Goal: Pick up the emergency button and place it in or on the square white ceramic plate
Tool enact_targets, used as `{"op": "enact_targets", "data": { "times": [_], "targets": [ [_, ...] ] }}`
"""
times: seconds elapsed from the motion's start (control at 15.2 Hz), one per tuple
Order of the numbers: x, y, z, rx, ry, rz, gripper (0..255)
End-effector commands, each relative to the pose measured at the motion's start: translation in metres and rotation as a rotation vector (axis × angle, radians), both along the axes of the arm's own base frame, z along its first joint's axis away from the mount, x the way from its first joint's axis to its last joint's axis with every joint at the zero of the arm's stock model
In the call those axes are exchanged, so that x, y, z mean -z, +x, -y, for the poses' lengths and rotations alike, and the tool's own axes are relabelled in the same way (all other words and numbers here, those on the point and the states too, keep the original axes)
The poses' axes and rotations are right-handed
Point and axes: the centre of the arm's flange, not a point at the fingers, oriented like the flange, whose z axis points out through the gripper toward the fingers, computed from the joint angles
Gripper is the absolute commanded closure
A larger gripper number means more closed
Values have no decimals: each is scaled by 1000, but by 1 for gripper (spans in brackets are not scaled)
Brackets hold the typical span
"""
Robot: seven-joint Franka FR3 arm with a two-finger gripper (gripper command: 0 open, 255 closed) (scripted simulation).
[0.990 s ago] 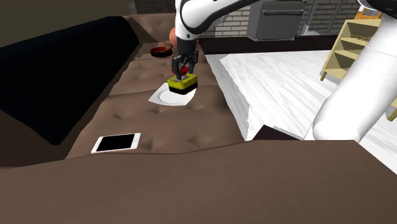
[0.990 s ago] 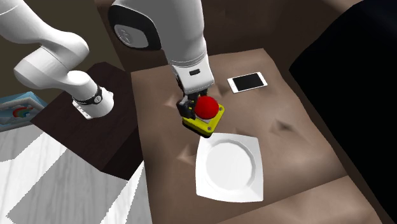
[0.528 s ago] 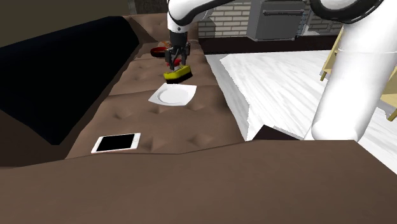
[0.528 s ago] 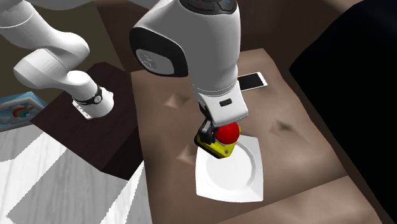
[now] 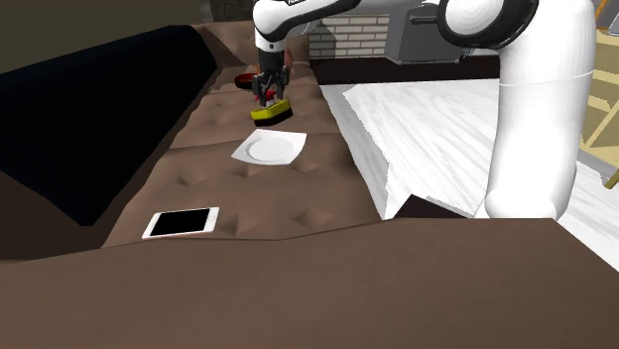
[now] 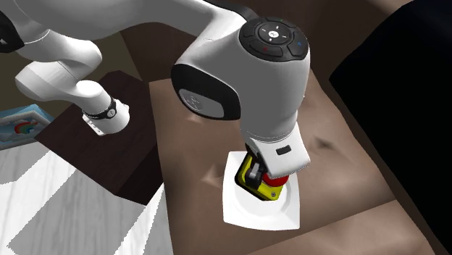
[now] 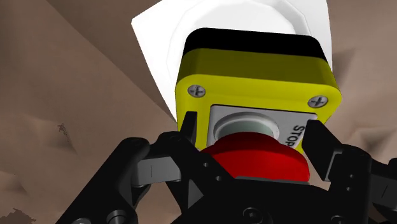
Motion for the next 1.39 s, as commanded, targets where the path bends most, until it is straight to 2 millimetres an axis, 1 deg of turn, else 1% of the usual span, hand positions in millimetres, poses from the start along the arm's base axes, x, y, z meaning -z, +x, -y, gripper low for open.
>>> {"op": "enact_targets", "data": {
  "times": [0.0,0.92,0.99,1.32],
  "targets": [
    [9,1,0,0,0,2,255],
    [83,1,0,0,0,2,255],
    [87,1,0,0,0,2,255],
    [87,1,0,0,0,2,255]
  ]
}}
